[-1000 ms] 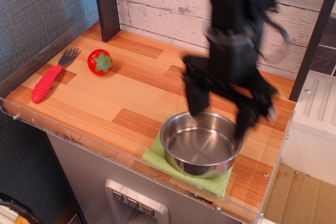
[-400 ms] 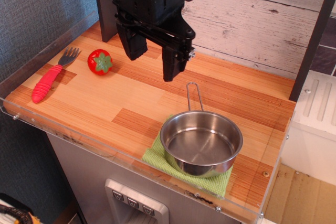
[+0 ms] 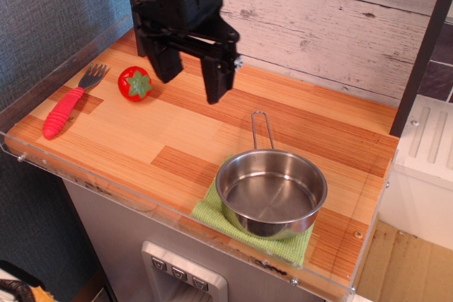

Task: Place the pot on top of the green towel

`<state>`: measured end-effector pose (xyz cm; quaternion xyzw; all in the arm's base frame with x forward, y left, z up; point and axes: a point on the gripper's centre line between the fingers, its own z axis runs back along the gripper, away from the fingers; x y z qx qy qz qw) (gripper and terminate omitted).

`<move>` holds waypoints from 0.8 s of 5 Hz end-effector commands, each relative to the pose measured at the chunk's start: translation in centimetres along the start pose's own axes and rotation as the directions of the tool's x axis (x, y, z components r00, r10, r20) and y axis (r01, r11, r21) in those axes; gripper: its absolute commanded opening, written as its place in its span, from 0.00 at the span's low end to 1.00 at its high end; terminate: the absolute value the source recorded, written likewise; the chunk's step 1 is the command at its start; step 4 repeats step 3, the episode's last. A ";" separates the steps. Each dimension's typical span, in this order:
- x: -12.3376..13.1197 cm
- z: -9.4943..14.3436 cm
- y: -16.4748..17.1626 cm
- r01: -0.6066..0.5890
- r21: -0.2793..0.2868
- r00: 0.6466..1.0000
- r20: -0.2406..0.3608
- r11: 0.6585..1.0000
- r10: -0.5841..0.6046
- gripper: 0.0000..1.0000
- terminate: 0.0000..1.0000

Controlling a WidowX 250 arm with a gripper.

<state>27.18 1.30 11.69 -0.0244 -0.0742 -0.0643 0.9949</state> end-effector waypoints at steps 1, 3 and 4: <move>-0.4 1.3 1.2 0.013 0.041 1.000 -0.021 0.999 -0.012 1.00 0.00; -0.4 1.3 1.2 0.013 0.041 1.000 -0.021 0.999 -0.012 1.00 1.00; -0.4 1.3 1.2 0.013 0.041 1.000 -0.021 0.999 -0.012 1.00 1.00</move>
